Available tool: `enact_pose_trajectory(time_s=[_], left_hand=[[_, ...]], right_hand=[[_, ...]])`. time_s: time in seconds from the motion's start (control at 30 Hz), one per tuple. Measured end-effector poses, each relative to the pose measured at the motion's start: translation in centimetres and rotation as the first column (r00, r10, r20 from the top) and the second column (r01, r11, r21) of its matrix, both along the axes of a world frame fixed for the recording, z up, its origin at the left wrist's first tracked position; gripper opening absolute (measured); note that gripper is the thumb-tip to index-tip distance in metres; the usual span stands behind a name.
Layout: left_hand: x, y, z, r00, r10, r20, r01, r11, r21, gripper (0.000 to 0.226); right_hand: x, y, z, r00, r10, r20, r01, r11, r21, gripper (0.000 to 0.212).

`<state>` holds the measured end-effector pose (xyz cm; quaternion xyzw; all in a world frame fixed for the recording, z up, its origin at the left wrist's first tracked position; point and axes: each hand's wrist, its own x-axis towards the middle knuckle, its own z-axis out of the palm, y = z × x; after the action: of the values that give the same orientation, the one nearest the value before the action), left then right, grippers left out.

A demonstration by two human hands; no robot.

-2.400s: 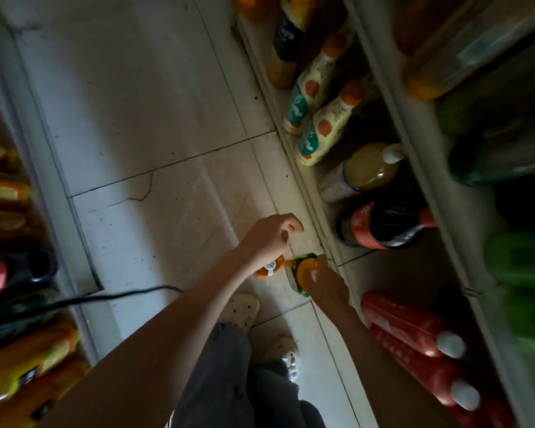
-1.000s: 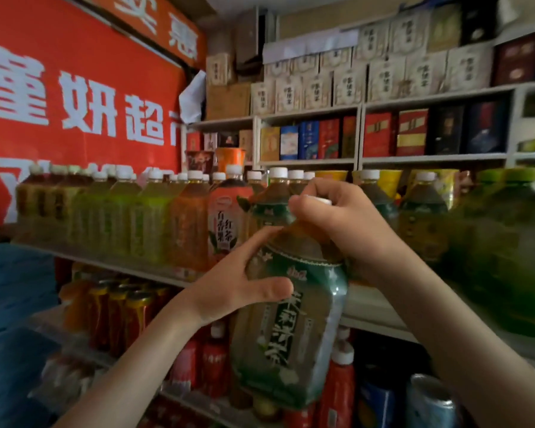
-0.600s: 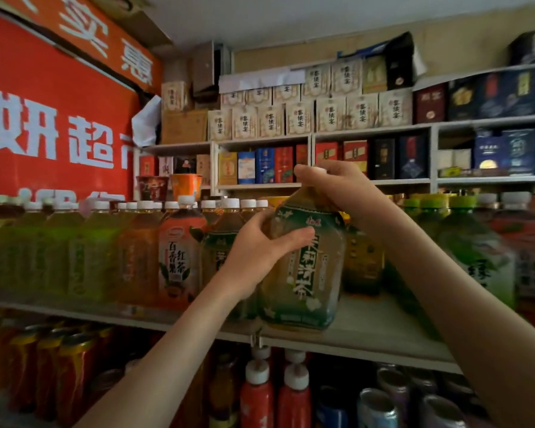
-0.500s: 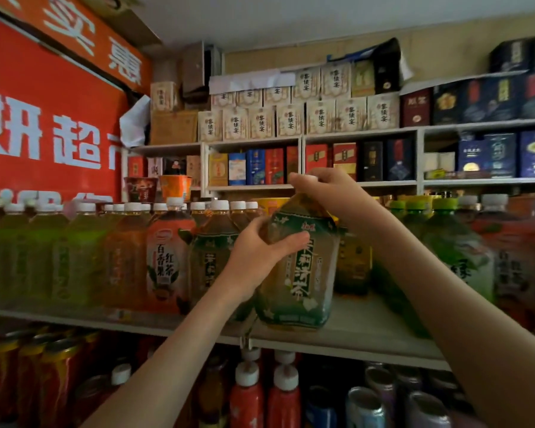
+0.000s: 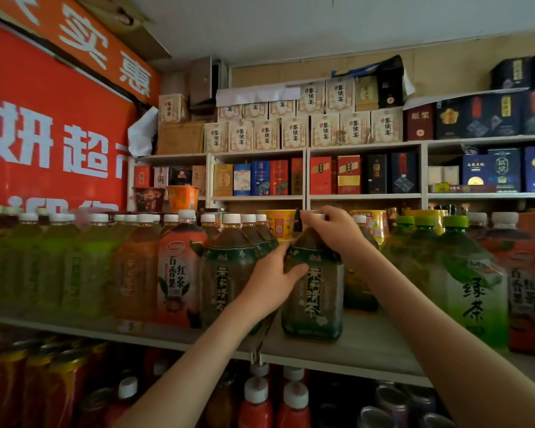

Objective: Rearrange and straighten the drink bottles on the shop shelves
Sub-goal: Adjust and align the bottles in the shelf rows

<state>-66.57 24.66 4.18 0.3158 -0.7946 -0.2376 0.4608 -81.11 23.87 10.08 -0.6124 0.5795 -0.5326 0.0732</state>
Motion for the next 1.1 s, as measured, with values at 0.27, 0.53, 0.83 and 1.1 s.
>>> enact_pose_trajectory(time_s=[0.27,0.53,0.83,1.1], left_hand=[[0.1,0.1,-0.5,1.000,0.015,0.014,-0.016,1.000,0.015,0.048],[8.2,3.7,-4.7,0.991,0.074,-0.112,-0.078,0.997,-0.028,0.024],[23.9,7.4,-19.1,0.867,0.481,-0.128,-0.422,0.848,0.321,0.023],[32.6,14.9,-48.1,0.577,0.804,0.141,-0.661,0.359,0.659,0.009]], right_hand=[[0.2,1.1,1.0,0.970,-0.058,-0.236,0.071,0.996,0.046,0.038],[8.6,8.7,-5.3,0.922,-0.076,-0.380,-0.066,0.935,-0.348,0.024],[24.3,5.5,-20.2,0.640,0.514,-0.571,-0.542,0.829,0.139,0.019],[35.8,3.9,-49.3,0.482,0.841,-0.246,-0.473,0.486,0.735,0.034]])
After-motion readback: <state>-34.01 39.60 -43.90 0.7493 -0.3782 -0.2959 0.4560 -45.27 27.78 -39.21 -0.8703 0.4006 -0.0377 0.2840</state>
